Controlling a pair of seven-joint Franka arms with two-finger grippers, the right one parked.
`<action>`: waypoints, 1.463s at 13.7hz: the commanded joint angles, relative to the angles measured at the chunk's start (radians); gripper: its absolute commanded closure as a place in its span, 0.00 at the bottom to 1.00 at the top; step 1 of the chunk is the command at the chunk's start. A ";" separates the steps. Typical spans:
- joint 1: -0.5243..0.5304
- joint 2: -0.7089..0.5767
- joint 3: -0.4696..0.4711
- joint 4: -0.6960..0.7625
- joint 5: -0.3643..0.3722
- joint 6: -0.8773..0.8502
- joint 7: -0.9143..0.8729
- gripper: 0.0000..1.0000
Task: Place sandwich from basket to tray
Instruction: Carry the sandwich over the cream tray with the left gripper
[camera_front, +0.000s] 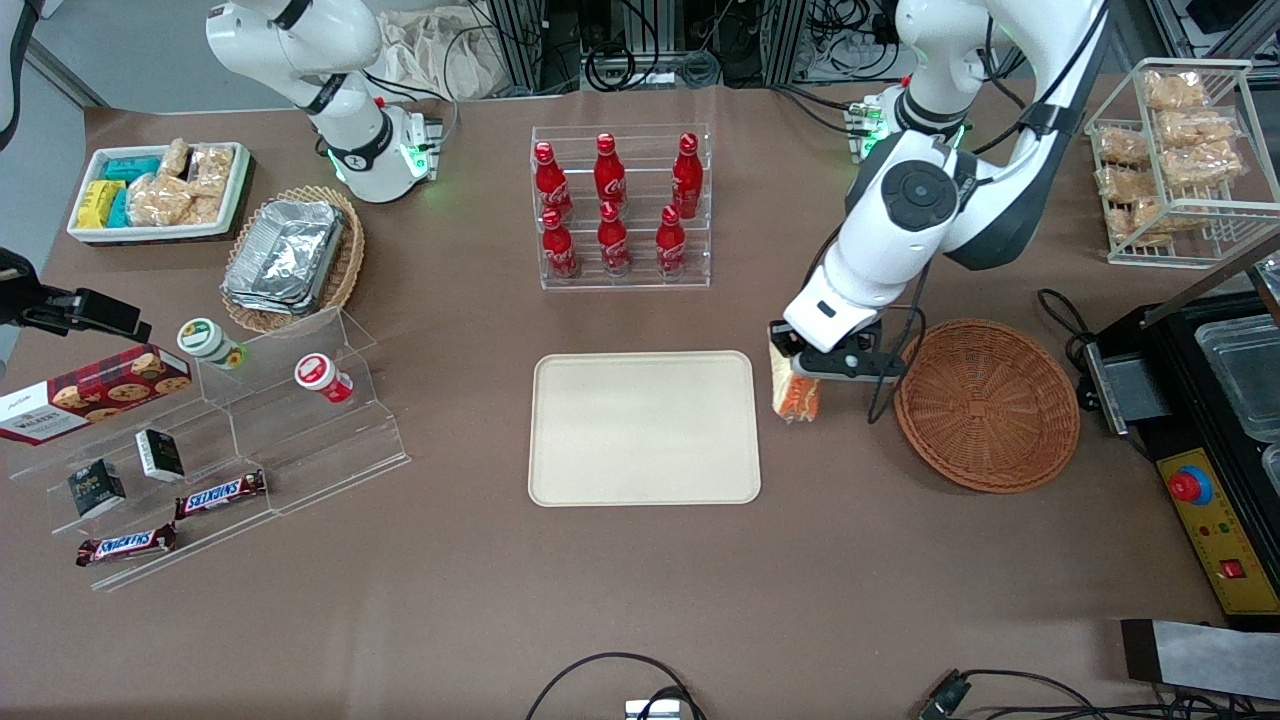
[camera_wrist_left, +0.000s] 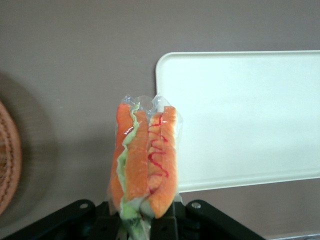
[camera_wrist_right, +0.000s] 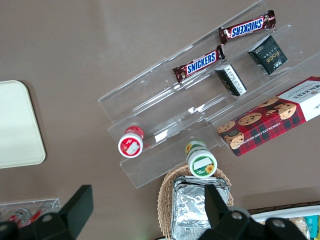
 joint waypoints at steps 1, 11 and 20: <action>-0.036 0.091 -0.001 0.086 0.095 -0.013 -0.102 0.99; -0.151 0.335 0.000 0.262 0.318 -0.022 -0.309 0.98; -0.213 0.448 0.010 0.336 0.355 -0.022 -0.317 0.97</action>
